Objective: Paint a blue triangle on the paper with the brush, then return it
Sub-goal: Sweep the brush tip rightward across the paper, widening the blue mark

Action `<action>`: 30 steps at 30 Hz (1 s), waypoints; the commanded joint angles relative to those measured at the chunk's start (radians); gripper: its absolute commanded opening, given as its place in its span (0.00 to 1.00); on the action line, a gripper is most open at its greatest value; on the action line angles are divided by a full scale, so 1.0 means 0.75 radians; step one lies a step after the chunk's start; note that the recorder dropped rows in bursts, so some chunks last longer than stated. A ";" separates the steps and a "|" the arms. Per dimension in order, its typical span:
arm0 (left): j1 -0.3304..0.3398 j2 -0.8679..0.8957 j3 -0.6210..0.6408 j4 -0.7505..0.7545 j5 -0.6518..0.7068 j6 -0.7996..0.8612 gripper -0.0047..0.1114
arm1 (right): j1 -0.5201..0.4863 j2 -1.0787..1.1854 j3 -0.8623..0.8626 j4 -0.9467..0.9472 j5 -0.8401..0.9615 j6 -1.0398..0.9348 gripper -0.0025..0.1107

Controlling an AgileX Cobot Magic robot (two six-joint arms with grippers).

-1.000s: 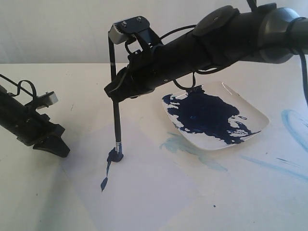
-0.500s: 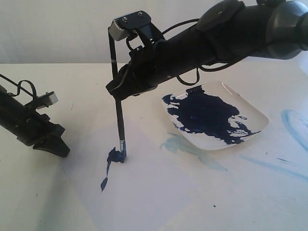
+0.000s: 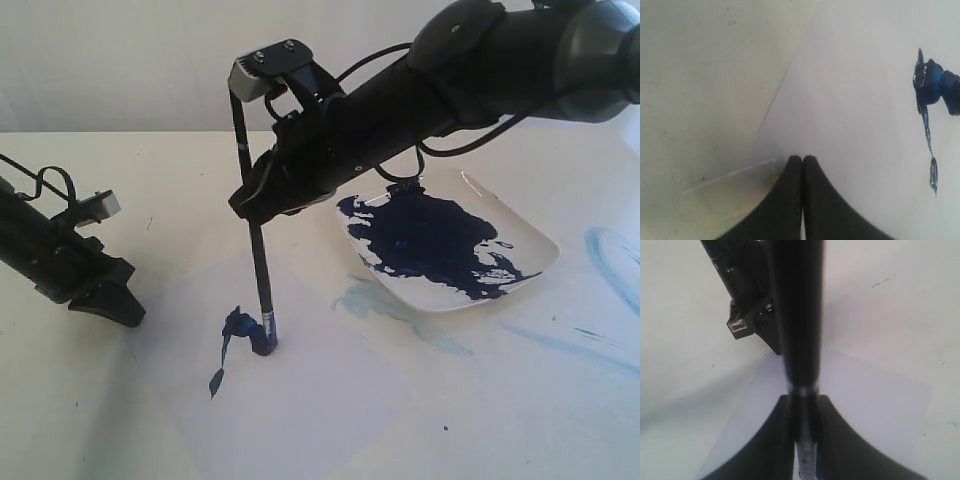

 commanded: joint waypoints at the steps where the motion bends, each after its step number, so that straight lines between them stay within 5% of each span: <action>1: -0.001 0.031 0.016 0.064 0.038 -0.003 0.04 | -0.001 -0.025 -0.003 -0.040 0.042 0.022 0.02; 23: -0.001 0.031 0.016 0.064 0.038 -0.003 0.04 | -0.001 -0.106 -0.003 -0.243 0.132 0.193 0.02; 30: -0.001 0.031 0.016 0.064 0.038 -0.003 0.04 | -0.001 -0.147 -0.003 -0.073 0.044 0.104 0.02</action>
